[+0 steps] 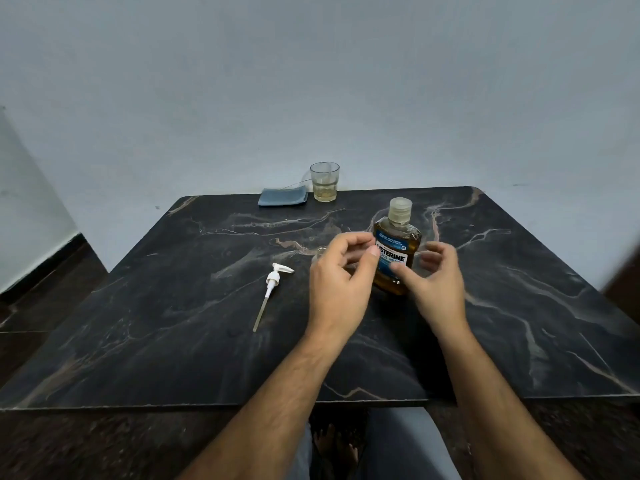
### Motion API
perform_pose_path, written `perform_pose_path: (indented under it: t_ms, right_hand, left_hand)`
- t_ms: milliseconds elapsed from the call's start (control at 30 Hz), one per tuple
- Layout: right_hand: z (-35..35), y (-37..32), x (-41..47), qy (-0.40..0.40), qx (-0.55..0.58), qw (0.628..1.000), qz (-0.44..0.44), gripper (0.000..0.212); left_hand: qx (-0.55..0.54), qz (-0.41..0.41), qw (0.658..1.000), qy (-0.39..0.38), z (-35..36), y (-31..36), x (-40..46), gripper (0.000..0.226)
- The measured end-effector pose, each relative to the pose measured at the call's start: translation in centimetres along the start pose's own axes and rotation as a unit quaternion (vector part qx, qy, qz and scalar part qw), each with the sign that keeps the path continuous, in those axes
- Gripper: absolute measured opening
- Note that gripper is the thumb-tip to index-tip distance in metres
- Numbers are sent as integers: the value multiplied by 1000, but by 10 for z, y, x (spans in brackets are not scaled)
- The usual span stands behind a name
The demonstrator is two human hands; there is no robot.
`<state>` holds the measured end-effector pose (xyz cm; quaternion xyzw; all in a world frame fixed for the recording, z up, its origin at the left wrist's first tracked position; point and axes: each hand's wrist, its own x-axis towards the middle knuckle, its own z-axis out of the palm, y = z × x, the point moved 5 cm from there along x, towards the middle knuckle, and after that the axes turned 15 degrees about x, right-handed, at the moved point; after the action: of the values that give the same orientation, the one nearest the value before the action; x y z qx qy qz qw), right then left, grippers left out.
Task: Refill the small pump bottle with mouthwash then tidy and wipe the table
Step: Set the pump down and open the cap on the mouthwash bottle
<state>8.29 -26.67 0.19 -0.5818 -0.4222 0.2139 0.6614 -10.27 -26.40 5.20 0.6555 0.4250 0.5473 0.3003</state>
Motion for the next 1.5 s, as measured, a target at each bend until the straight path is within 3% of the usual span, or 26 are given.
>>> perform_pose_path:
  t_ms: [67, 167, 300, 600, 800, 1067, 1367, 1500]
  right_hand:
    - [13, 1, 8, -67, 26, 997, 17, 70]
    - [25, 2, 15, -118, 70, 990, 20, 60]
    - [26, 6, 20, -127, 63, 990, 21, 43]
    - [-2, 13, 17, -195, 121, 971, 67, 41]
    - [7, 7, 20, -201, 204, 956, 59, 44]
    - [13, 15, 13, -154, 188, 970, 16, 33]
    - [17, 12, 2, -75, 171, 982, -34, 34]
    - [17, 12, 0, -79, 185, 979, -35, 33]
  left_hand:
    - [-13, -18, 1000, -9, 9, 1, 3, 16]
    - [-17, -38, 999, -19, 16, -1, 10, 19]
    - [-6, -40, 999, -29, 19, 4, 24, 28]
    - [28, -24, 988, -148, 50, 22, 57, 62]
    - [60, -11, 974, -219, 71, 24, 64, 41]
    - [31, -3, 982, -186, 68, 14, 62, 28]
    - [75, -33, 994, -70, 72, 12, 55, 35]
    - [155, -19, 988, -19, 71, 21, 53, 41]
